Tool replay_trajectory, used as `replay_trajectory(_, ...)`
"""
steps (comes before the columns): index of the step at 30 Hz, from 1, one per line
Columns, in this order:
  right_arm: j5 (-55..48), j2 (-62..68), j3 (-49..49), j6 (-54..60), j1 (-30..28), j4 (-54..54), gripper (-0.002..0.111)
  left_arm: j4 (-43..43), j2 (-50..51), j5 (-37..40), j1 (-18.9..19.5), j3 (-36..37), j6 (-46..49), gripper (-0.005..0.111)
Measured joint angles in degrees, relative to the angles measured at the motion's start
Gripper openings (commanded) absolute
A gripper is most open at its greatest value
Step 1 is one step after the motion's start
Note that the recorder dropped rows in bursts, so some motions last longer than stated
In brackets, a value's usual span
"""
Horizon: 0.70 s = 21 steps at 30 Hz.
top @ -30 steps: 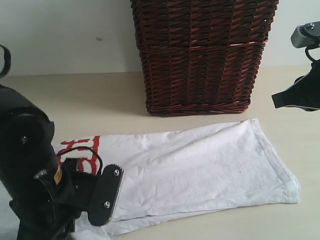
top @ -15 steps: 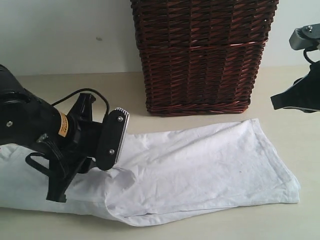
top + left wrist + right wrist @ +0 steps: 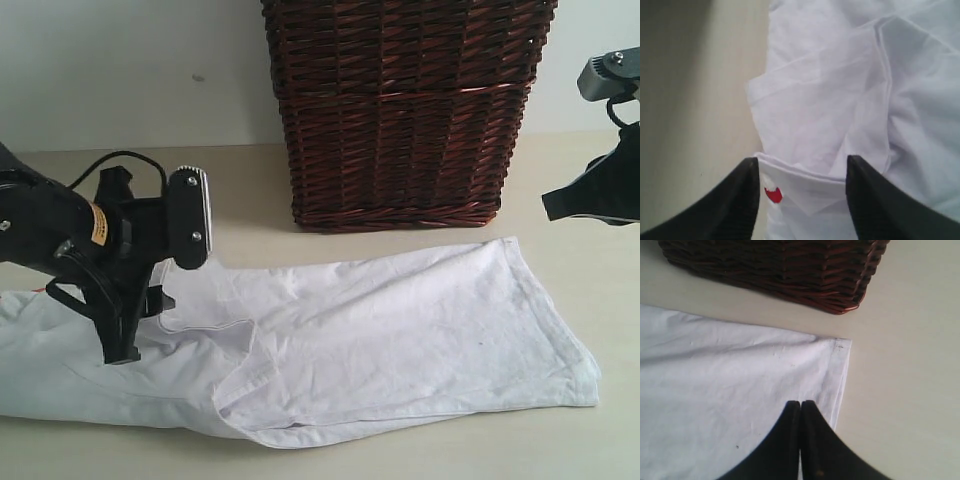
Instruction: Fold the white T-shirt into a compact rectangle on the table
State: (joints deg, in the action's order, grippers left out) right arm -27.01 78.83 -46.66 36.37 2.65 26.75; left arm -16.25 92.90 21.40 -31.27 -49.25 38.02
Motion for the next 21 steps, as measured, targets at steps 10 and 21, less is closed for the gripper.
replay_trajectory(10,0.3,0.0,0.0,0.0,0.0,0.0,0.000,1.9,-5.0,7.3,0.3,0.0,-10.1,0.000)
replay_trajectory(21,0.1,0.0,0.0,0.0,0.0,0.0,0.000,17.4,-2.1,17.0,0.3,0.3,2.0,0.000)
